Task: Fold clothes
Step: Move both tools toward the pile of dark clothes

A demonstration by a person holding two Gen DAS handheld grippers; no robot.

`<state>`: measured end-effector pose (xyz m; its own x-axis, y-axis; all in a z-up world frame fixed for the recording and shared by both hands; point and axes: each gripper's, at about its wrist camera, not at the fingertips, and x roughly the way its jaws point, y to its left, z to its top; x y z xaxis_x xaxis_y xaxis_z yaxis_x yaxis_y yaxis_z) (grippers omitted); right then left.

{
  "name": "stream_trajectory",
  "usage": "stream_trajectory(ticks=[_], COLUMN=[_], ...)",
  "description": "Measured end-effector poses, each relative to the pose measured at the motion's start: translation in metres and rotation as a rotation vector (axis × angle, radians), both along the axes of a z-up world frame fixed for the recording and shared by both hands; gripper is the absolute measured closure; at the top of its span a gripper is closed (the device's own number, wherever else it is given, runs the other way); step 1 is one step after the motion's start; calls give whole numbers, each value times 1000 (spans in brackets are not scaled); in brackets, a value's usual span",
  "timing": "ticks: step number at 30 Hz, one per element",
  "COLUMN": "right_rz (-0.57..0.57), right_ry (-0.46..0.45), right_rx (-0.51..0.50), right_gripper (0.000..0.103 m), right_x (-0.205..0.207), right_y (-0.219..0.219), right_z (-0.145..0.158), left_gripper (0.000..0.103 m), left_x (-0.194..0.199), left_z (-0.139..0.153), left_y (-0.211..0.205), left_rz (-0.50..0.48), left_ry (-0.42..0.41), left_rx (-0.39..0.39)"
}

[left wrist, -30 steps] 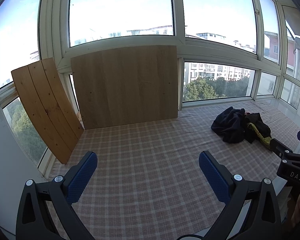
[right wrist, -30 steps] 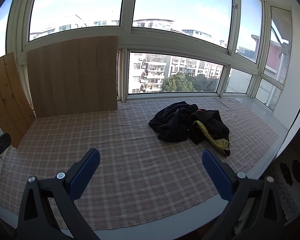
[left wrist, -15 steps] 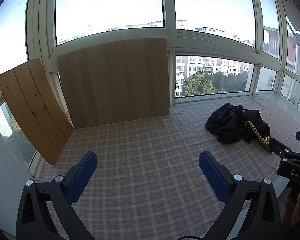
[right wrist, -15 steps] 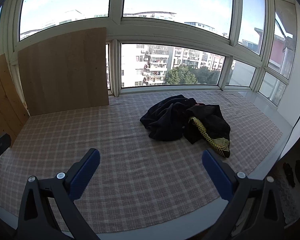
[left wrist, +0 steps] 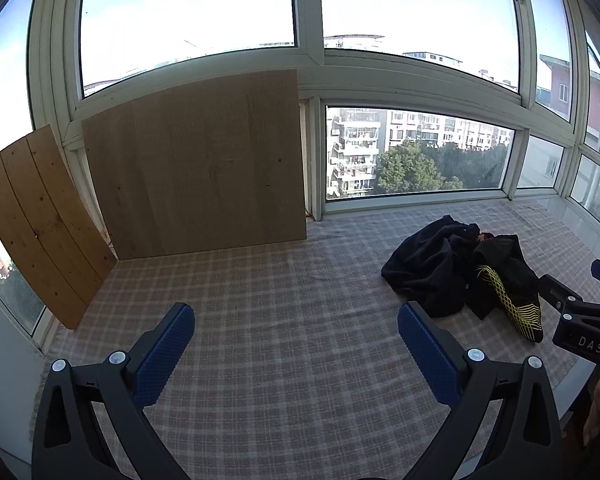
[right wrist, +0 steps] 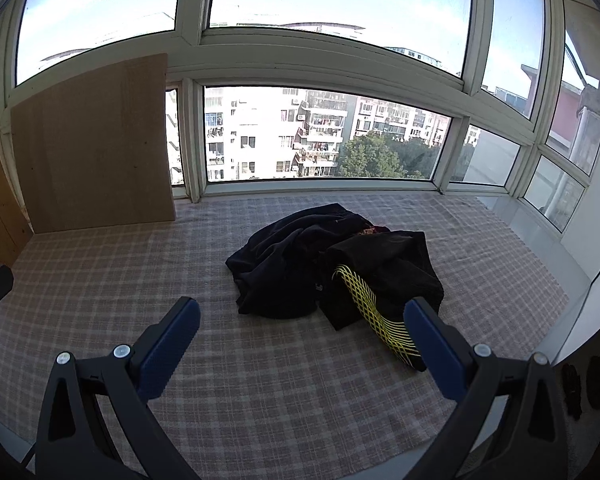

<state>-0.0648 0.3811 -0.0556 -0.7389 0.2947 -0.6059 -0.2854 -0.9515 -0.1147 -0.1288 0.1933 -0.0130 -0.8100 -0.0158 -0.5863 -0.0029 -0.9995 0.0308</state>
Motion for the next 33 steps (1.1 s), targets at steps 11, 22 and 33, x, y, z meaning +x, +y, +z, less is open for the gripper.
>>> stream_trajectory(ticks=[11,22,33], right_rz=[-6,28,226], right_ry=[-32,-93,-211], right_rx=[-9,-65,-62], right_gripper=[0,0,0], right_x=[-42,-103,-192], right_y=[84,149,202], right_z=[-13,-40,-67], left_gripper=[0,0,1], left_x=[-55,-126,-210], left_z=[-16,-45,-70], left_y=[73,122,146], left_rz=[-12,-47,-71], left_ry=[-65,-162,-222], left_rx=[4,-13,1])
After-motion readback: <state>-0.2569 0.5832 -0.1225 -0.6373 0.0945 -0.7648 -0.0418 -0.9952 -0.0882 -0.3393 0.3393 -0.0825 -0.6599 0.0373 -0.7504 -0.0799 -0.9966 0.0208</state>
